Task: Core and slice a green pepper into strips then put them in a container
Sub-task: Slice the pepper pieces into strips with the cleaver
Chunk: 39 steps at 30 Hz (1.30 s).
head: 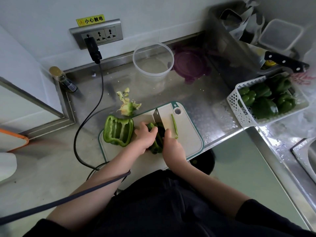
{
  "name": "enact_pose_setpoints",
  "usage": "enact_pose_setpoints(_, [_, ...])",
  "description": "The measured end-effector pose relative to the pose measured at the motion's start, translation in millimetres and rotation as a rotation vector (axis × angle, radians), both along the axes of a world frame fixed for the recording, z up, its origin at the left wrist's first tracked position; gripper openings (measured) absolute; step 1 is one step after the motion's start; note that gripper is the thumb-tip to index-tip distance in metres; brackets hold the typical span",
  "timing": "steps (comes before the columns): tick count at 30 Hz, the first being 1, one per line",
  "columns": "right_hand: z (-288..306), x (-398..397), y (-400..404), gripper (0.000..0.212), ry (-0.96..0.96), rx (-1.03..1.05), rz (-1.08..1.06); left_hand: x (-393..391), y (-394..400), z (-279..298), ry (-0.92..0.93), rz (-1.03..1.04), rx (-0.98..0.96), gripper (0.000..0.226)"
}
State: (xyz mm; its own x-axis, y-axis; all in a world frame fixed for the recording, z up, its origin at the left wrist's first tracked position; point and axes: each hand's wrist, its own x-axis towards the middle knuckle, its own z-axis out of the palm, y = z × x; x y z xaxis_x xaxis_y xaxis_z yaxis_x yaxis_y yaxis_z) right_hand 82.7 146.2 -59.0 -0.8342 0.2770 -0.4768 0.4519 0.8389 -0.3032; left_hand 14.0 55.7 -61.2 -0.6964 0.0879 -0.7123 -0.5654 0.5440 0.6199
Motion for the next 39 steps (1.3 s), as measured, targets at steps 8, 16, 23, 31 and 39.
enact_pose_setpoints(8, [7.4, -1.6, -10.9, 0.047, -0.008, 0.059, 0.067, 12.0, -6.6, 0.5, 0.037, 0.010, -0.027, 0.046])
enact_pose_setpoints(16, [9.9, -4.2, 23.0, 0.035, 0.016, 0.090, 0.125, 17.0, -7.5, 2.7, 0.058, 0.039, -0.022, 0.047])
enact_pose_setpoints(23, [26.2, -9.4, 58.8, 0.016, 0.195, -0.013, -0.073, 19.2, -3.5, 11.4, 0.141, -0.012, -0.089, 0.045])
enact_pose_setpoints(31, [28.8, -0.3, 60.8, 0.030, 0.132, 0.281, 0.205, 8.2, 2.8, 15.4, 0.149, -0.078, -0.189, 0.047])
enact_pose_setpoints(39, [10.2, 17.8, 59.0, 0.023, 0.158, 0.361, 0.204, 9.9, -9.3, 9.9, 0.142, -0.061, -0.135, 0.049])
